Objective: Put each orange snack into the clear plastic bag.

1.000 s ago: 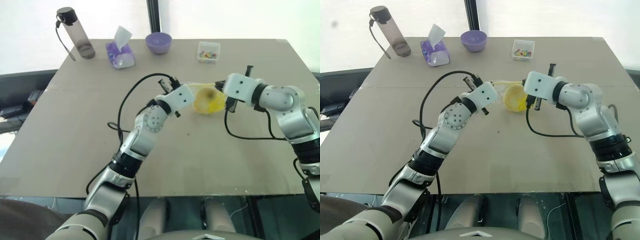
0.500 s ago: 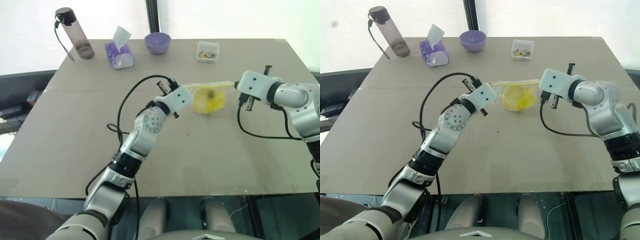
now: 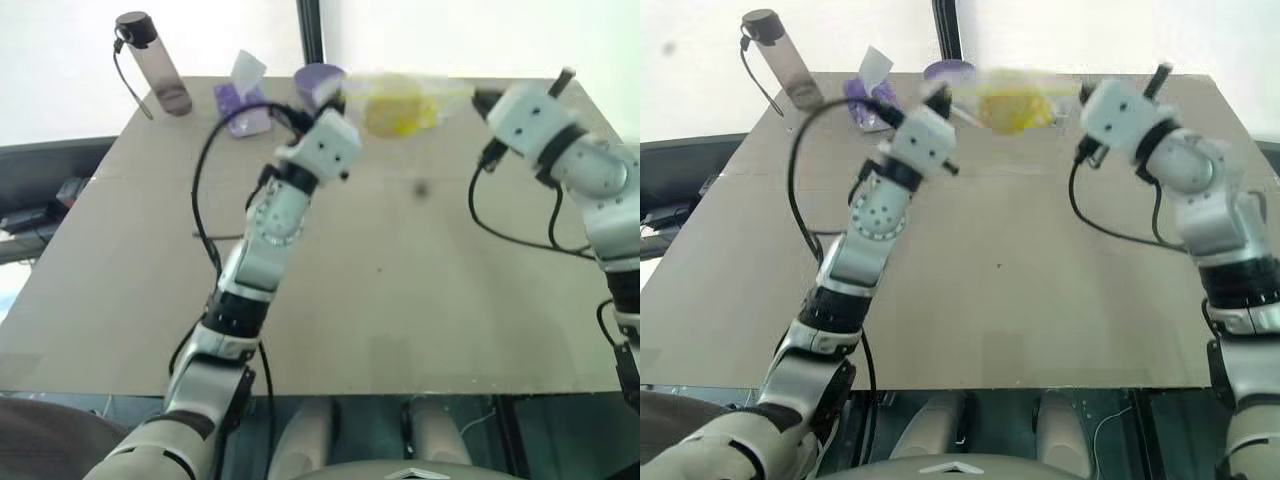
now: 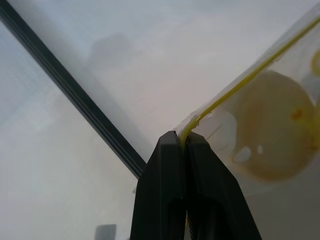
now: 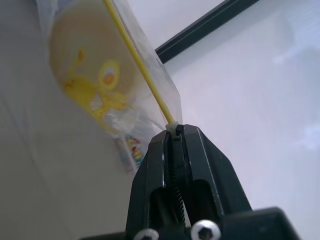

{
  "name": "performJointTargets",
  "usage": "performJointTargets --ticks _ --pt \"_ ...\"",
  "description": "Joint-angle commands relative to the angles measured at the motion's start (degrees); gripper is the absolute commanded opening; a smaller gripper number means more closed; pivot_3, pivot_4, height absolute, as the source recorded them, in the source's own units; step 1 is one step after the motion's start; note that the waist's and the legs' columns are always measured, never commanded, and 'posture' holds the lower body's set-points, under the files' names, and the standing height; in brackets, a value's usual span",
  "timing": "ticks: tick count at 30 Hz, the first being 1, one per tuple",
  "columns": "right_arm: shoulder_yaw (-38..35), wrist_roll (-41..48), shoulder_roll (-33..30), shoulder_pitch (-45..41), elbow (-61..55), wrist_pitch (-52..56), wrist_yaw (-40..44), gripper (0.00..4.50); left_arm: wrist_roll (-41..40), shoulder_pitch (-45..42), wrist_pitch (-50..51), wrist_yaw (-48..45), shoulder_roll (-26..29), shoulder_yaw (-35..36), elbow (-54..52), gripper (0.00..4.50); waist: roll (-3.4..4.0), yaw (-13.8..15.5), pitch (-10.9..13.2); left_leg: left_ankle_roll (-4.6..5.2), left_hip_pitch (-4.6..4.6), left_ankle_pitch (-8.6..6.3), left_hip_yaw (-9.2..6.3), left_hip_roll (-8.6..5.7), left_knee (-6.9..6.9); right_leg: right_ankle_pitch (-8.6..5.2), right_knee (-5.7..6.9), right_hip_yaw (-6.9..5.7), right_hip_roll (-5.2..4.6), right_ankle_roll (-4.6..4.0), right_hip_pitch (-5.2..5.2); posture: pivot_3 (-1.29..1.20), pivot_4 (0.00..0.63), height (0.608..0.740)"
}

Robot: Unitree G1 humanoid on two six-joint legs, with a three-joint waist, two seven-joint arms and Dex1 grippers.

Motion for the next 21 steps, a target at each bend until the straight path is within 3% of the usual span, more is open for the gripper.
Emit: performJointTargets --ticks 1,2,3,5,9,12,17,21 --pt "-0.4 2.69 -4.66 9.17 -5.59 3.06 8.25 0.01 -2.39 8.49 3.59 -6.94 1.73 -1.95 -5.4 0.0 0.03 -0.19 0.02 0.02 -0.04 -0.01 0.01 0.0 -0.04 0.0 -0.01 0.02 0.0 0.0 -0.05 0.0 0.15 0.74" --pt "-0.7 3.38 -4.94 12.07 -6.92 4.15 9.14 0.01 -3.43 11.84 4.31 -9.13 2.18 -2.81 -7.27 0.0 0.05 -0.3 0.05 0.05 -0.02 -0.03 0.01 0.01 -0.03 -0.01 0.0 0.04 0.01 -0.01 -0.06 0.0 0.15 0.74" --pt "-0.99 3.71 -5.22 14.33 -7.87 4.77 9.69 0.33 -3.83 14.48 5.04 -10.68 2.63 -3.51 -8.93 0.63 0.06 -0.63 0.06 0.05 -0.05 -0.03 0.01 0.01 -0.08 -0.01 -0.01 0.05 0.01 -0.01 -0.09 0.0 0.15 0.74" --pt "-1.81 5.29 -5.24 19.25 -9.82 6.57 10.96 0.81 -4.13 19.26 6.91 -12.5 3.15 -4.4 -11.85 0.99 0.12 -0.75 0.1 0.05 0.03 -0.03 0.0 0.02 -0.12 -0.01 0.0 0.14 0.03 -0.01 -0.1 0.0 0.15 0.74" --pt "-4.34 9.78 -3.95 27.05 -11.38 9.36 12.06 2.39 -3.8 25.27 11.56 -12.59 2.94 -4.09 -15.74 2.39 0.22 -0.56 0.04 0.33 0.77 -0.2 0.01 0.07 -0.1 -0.01 0.08 0.17 0.08 0.0 0.58 0.0 0.15 0.74" --pt "-8.1 15.59 -1.84 30.22 -10.73 11.6 12.72 2.39 -5.55 27.06 14.15 -12.29 2.16 -1.83 -17.9 2.39 0.18 -0.24 0.06 0.43 1.91 -0.29 -0.12 0.13 -0.26 -0.06 -0.23 -0.01 0.12 0.01 1.88 0.0 0.15 0.74" --pt "-19.66 32.49 4.59 35.6 -7.16 14.42 16.2 2.39 -16.57 31.84 18.57 -14.22 0.83 7.51 -24.0 2.39 0.14 -0.19 0.07 0.44 1.93 -0.29 -0.33 0.18 -0.2 -0.04 -0.15 0.03 0.14 0.01 1.87 0.0 0.15 0.74" --pt "-27.58 42.46 5.98 40.32 -4.34 18.96 19.54 2.39 -32.05 40.83 26.21 -19.86 1.21 18.24 -30.28 2.39 0.28 -0.31 0.13 0.45 1.9 -0.3 -0.36 0.22 -0.29 -0.04 -0.18 0.1 0.13 0.0 1.79 0.0 0.15 0.74"
